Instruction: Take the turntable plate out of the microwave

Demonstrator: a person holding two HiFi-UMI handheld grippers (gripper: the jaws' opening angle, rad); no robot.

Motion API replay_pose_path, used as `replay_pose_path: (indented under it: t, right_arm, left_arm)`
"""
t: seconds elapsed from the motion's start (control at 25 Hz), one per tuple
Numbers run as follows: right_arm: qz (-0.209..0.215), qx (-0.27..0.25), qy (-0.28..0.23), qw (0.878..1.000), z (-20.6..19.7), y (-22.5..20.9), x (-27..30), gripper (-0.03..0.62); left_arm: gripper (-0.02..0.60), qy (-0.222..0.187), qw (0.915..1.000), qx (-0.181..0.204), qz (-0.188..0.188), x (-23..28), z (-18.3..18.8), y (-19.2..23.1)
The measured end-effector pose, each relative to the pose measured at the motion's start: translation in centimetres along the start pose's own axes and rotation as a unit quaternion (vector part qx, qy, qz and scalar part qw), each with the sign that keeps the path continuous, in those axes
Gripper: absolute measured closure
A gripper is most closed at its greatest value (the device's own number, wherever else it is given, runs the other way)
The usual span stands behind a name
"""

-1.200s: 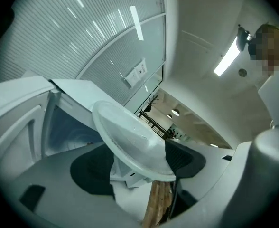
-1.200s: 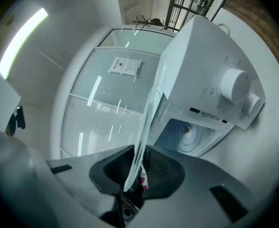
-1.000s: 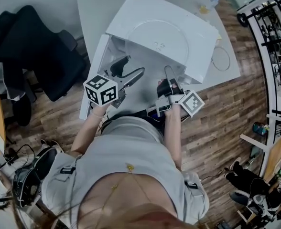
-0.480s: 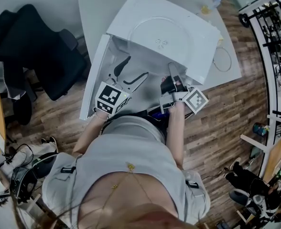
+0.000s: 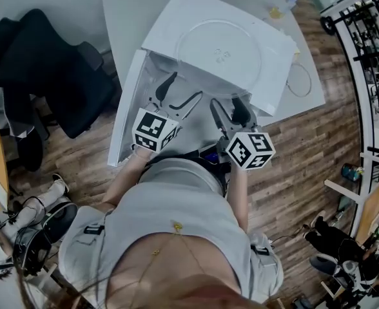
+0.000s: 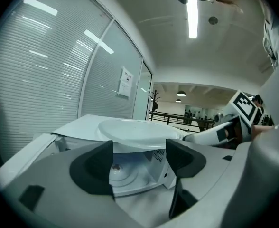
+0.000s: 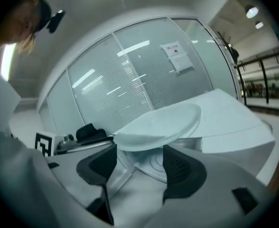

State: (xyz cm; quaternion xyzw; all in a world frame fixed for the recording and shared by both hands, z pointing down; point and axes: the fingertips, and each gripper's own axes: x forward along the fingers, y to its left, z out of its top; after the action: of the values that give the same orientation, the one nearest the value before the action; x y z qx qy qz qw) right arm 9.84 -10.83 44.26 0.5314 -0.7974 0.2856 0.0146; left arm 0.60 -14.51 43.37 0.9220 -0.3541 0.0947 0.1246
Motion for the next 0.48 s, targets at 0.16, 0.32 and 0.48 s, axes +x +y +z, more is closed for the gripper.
replay_pose_path:
  t: [0.16, 0.32, 0.48]
  right_arm:
    - [-0.093, -0.128, 0.007, 0.987, 0.2, -0.6, -1.2, 0.304]
    - [-0.136, -0.178, 0.008, 0.974, 1.0, -1.4, -1.0, 0.304]
    - [-0.15, -0.173, 0.012, 0.973, 1.1, -2.0, -0.2, 0.304]
  left_arm:
    - [0.235, 0.0, 1.0, -0.002, -0.008, 0.6, 0.1, -0.2]
    - [0.235, 0.003, 0.9998, 0.014, -0.011, 1.3, 0.2, -0.8]
    - [0.235, 0.004, 0.9999, 0.015, -0.007, 1.9, 0.4, -0.8]
